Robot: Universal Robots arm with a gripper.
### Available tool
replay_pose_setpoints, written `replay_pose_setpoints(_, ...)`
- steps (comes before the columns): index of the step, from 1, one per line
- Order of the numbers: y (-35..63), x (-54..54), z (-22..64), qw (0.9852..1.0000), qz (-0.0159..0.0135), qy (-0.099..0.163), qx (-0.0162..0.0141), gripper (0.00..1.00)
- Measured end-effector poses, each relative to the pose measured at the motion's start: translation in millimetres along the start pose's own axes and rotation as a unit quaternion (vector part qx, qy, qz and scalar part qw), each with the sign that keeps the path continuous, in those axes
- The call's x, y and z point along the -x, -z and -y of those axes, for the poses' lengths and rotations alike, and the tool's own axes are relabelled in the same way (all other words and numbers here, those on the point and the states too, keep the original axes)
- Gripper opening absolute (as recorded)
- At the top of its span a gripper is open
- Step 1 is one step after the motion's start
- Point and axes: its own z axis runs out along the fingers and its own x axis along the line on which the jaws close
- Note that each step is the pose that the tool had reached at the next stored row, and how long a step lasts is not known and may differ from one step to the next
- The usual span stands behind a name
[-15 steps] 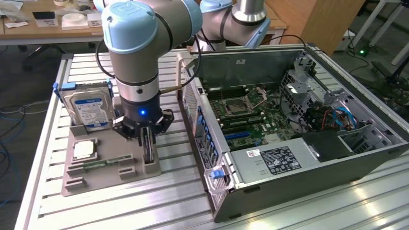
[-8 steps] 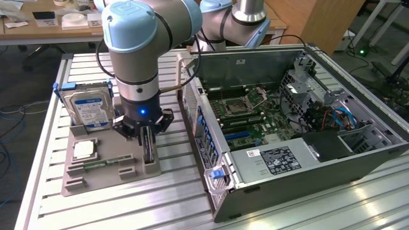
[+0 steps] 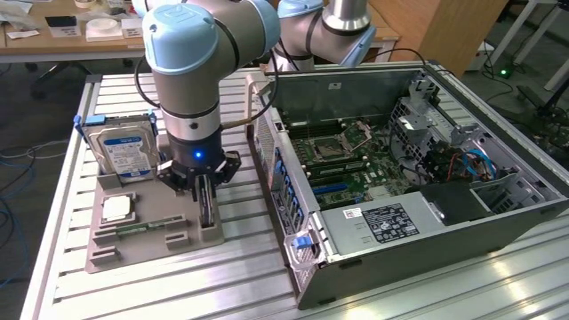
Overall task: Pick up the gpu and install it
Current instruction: 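Pick up the gpu and move the gpu toward the slot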
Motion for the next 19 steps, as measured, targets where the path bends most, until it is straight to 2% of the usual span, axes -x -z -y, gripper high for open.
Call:
replay_pose_setpoints(4,-0.2,0.0,-0.1,1.0000,0.0000,0.000,0.0000,0.39)
replay_pose_setpoints(5,-0.2,0.0,-0.1,1.0000,0.0000,0.000,0.0000,0.32)
replay_pose_setpoints(7,-0.2,0.0,-0.1,1.0000,0.0001,0.000,0.0000,0.30)
replay_pose_setpoints(19,-0.2,0.0,0.0,1.0000,0.0001,0.000,0.0002,0.30)
